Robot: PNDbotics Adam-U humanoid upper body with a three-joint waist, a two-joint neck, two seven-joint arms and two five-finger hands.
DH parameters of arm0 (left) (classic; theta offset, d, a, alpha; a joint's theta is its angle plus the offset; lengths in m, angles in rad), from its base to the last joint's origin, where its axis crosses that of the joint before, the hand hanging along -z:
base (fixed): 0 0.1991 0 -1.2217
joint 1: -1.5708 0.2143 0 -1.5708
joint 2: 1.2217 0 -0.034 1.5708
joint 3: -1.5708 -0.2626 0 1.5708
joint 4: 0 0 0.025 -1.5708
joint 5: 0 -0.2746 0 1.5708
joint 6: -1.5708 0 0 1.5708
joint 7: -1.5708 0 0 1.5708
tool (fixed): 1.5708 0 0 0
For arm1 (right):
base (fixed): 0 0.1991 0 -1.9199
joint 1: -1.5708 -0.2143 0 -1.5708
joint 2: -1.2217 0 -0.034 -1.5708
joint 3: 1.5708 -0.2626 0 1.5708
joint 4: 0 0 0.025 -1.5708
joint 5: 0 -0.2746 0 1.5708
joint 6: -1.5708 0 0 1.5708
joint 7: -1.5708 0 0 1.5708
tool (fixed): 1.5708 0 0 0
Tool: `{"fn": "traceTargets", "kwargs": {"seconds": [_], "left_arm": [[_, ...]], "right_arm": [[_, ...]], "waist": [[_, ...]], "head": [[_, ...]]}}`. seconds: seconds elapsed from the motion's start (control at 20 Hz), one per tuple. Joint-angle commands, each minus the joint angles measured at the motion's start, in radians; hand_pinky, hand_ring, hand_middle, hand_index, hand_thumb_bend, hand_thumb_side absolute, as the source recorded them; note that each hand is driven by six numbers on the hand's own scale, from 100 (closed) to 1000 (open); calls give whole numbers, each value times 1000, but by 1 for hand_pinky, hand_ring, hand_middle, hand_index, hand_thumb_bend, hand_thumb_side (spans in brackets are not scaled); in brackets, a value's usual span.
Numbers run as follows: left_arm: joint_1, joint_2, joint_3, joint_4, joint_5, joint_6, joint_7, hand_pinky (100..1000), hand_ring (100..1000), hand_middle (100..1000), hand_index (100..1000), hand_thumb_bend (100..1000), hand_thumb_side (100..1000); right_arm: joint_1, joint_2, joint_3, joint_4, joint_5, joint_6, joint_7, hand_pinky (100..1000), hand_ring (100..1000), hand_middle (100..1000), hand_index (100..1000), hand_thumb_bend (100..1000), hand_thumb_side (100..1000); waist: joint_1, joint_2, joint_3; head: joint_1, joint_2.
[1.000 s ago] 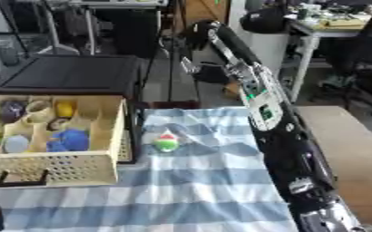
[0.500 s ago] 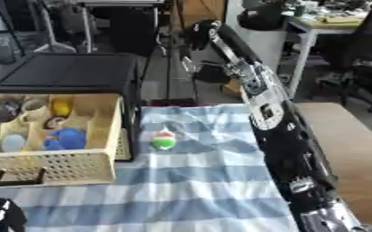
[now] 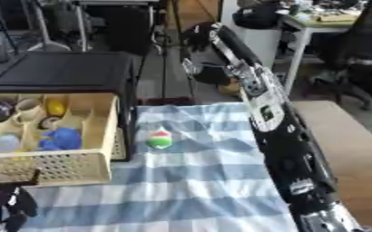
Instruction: Pick up objects from table and place into drawer.
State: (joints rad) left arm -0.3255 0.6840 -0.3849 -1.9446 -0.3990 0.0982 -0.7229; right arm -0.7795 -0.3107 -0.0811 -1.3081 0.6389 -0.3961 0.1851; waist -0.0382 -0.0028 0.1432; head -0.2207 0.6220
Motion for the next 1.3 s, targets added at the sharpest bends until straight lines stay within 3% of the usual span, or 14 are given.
{"fn": "traceTargets", "kwargs": {"seconds": [0.05,0.7,1.3], "left_arm": [[-30,-6,2,39,-18,1,35,615,696,755,775,130,1000],[-124,-55,7,227,-113,-33,141,637,713,764,776,126,1000],[-133,-36,59,109,-294,-66,298,672,742,783,794,168,1000]], "right_arm": [[-12,-9,-12,-24,-10,-1,7,565,570,552,737,100,311],[-9,5,-16,-34,-22,2,19,565,568,547,738,100,312],[-4,8,-19,-39,-25,6,23,565,567,546,738,100,315]], "waist": [[3,-6,-5],[-8,1,-34],[-7,-1,-34]], "head": [[5,0],[19,-8],[19,-9]]}}
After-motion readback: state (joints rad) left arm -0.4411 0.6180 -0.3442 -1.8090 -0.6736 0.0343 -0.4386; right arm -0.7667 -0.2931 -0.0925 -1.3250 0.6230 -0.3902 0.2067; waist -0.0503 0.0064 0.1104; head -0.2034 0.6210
